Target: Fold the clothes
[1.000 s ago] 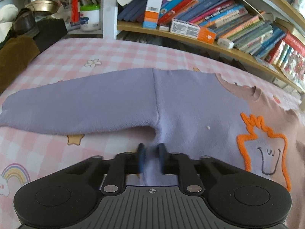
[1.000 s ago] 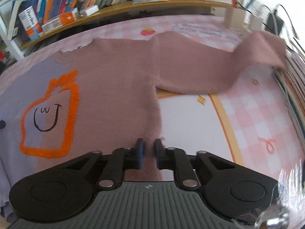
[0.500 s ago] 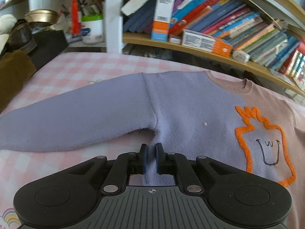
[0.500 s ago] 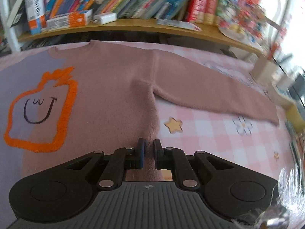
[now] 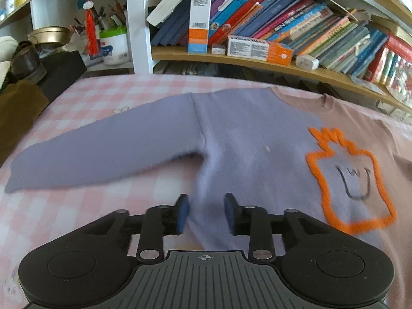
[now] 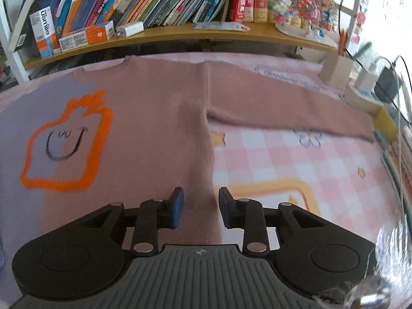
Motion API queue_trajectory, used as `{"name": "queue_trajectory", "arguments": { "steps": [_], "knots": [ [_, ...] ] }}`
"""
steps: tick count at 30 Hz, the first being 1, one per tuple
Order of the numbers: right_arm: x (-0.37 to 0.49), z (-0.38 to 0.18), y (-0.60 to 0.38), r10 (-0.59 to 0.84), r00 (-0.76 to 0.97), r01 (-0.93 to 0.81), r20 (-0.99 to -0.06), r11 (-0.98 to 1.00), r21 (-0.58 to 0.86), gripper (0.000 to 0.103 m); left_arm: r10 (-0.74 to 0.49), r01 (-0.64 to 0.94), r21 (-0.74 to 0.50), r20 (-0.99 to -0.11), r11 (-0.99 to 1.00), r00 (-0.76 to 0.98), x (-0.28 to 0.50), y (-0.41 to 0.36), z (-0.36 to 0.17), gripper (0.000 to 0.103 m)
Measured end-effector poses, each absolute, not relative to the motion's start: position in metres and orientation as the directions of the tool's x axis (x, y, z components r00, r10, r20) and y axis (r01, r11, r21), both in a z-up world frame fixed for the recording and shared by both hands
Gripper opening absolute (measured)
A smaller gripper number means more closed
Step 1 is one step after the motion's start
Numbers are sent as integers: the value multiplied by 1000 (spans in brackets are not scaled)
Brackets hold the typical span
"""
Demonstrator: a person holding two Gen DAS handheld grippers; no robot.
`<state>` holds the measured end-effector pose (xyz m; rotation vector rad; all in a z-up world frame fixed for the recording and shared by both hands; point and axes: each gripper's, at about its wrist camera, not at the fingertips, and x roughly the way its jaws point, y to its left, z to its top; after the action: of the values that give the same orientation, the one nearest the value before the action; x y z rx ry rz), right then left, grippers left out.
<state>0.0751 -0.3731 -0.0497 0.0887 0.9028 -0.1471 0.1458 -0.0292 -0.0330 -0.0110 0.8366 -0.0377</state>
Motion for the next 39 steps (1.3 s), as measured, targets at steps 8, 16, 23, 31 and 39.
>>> {"name": "queue_trajectory", "arguments": {
  "steps": [8, 16, 23, 31, 39],
  "knots": [
    [23, -51, -368, -43, 601, 139, -798, 989, 52, 30, 0, 75, 69, -731, 995, 682, 86, -61, -33, 49],
    [8, -52, -360, -23, 609, 51, -793, 999, 9, 31, 167, -62, 171, -719, 983, 675, 57, -44, -29, 51],
    [4, -56, -367, 14, 628, 17, -778, 999, 32, 35, 269, -241, 141, -707, 960, 654, 27, -8, -19, 51],
    [2, -56, -365, 21, 641, -15, -767, 1000, 15, 36, 67, 25, 127, -672, 992, 738, 23, -92, -19, 59],
    [1, -57, -366, 19, 646, -21, -763, 1000, 7, 39, 172, -25, 215, -703, 976, 690, 14, -88, -38, 61]
  ]
}}
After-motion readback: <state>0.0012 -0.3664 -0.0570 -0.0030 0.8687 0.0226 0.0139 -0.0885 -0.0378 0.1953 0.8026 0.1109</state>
